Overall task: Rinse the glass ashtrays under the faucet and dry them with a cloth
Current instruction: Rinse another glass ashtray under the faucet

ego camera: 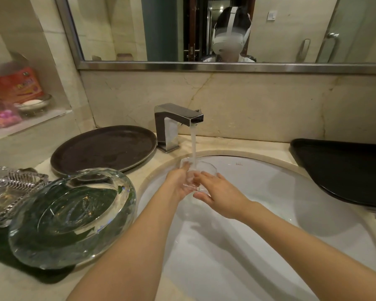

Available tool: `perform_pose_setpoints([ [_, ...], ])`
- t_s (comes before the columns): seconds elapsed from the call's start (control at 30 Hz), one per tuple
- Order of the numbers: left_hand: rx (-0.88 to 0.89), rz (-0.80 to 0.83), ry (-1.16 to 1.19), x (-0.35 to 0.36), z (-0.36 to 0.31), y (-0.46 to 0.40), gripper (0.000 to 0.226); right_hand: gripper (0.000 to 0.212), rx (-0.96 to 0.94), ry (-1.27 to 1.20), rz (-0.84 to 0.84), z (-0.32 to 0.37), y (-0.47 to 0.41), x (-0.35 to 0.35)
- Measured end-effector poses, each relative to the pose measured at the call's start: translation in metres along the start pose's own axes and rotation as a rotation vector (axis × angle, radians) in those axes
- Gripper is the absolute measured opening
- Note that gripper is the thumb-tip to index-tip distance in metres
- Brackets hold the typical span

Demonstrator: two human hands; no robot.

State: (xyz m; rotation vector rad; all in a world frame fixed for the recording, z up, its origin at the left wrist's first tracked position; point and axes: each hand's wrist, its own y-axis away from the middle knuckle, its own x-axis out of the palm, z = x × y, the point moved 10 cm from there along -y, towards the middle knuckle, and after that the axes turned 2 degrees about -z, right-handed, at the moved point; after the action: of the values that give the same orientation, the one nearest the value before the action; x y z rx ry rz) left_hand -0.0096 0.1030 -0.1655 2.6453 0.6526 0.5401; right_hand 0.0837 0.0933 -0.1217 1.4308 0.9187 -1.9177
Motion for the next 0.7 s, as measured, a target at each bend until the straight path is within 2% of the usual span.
perform_pose_setpoints([
  [0.07, -0.010, 0.015, 0.046, 0.002, 0.002, -0.002, 0.024, 0.085, 0.047, 0.146, 0.144, -0.014, 0.005, 0.016],
  [0.13, 0.000, 0.018, 0.047, 0.003, 0.002, -0.002, 0.018, 0.098, 0.085, 0.267, 0.186, -0.022, 0.005, 0.021],
  [0.23, 0.028, -0.030, 0.050, 0.000, 0.000, 0.000, 0.023, 0.072, 0.105, 0.256, 0.129, -0.004, 0.000, 0.017],
  [0.33, 0.048, -0.105, 0.091, -0.010, -0.003, -0.001, 0.021, 0.055, 0.078, 0.017, 0.057, 0.025, 0.000, 0.015],
  [0.4, 0.038, -0.102, -0.001, -0.012, -0.002, 0.000, 0.012, 0.060, 0.041, -0.067, 0.043, 0.035, 0.001, 0.013],
  [0.5, 0.040, -0.059, -0.106, -0.003, 0.001, 0.002, 0.022, 0.064, 0.000, 0.023, 0.023, 0.025, -0.003, 0.008],
  [0.7, 0.076, -0.049, -0.146, 0.004, 0.000, 0.002, 0.031, 0.071, 0.126, 0.156, 0.095, -0.007, 0.000, 0.006],
])
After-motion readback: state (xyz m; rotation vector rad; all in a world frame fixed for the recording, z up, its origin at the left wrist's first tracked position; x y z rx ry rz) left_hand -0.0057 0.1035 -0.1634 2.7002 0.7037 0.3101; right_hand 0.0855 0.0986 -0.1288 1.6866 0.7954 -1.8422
